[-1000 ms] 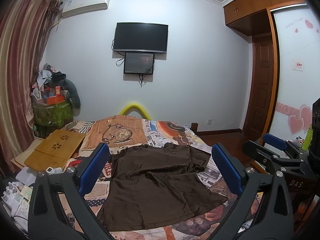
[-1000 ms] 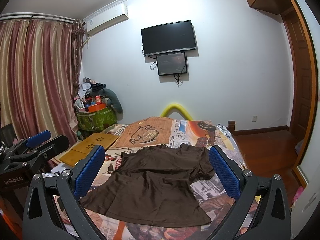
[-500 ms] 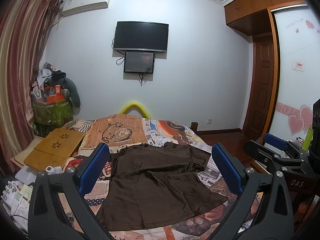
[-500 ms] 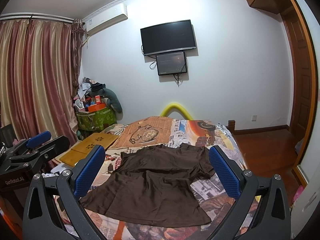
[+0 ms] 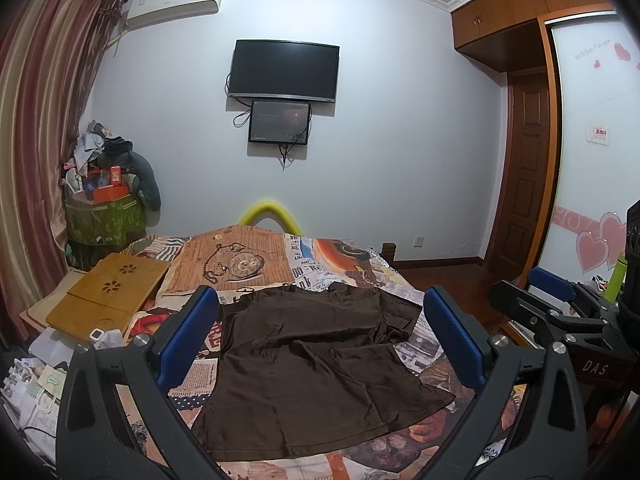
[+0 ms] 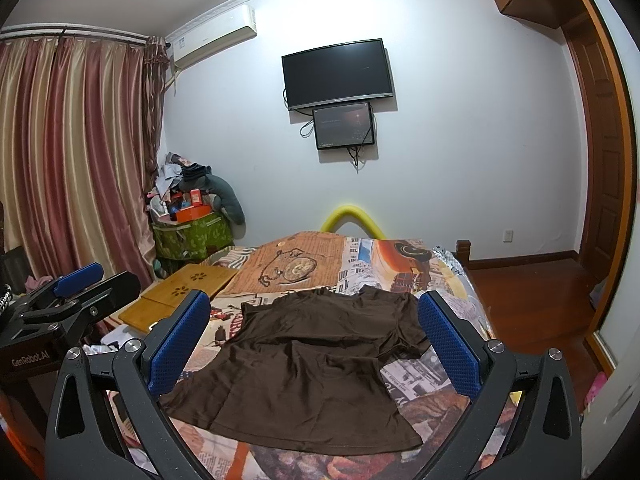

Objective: Fold small clothes

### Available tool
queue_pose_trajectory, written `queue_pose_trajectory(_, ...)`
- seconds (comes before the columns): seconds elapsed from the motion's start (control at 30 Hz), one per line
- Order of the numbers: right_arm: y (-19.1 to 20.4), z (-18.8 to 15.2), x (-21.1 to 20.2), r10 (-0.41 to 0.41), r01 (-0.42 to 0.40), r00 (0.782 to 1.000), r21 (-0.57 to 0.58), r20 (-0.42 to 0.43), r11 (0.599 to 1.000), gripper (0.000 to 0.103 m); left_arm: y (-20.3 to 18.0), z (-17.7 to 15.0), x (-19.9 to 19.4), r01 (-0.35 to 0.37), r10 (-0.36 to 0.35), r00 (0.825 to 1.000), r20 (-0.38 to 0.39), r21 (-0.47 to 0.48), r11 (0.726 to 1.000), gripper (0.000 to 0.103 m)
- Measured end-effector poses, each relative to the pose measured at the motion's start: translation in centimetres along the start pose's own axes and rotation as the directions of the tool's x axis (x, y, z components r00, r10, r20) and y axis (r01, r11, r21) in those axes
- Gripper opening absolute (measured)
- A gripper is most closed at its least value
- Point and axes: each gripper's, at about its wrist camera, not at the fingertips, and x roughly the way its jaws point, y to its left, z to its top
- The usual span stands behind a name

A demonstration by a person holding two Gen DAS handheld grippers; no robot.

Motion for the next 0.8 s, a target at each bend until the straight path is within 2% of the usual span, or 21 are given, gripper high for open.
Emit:
queue_pose_trajectory(0.57, -0.3, -0.1, 0.3, -0.002, 0.002, 1.0, 0.004, -0.01, 1.0, 0.103, 0.0, -0.2, 0.1, 0.004, -0.004, 1.0, -0.004, -0.003, 1.0, 0.103)
queue_pose_trajectory(0.8, -0.5, -0.2, 1.0, -0.011, 0.011, 1.0, 0.003, -0.025, 1.0, 0.103, 0.5, -0.8, 1.3, 0.012, -0.013, 1.0, -0.023, -0.016, 1.0, 0.103)
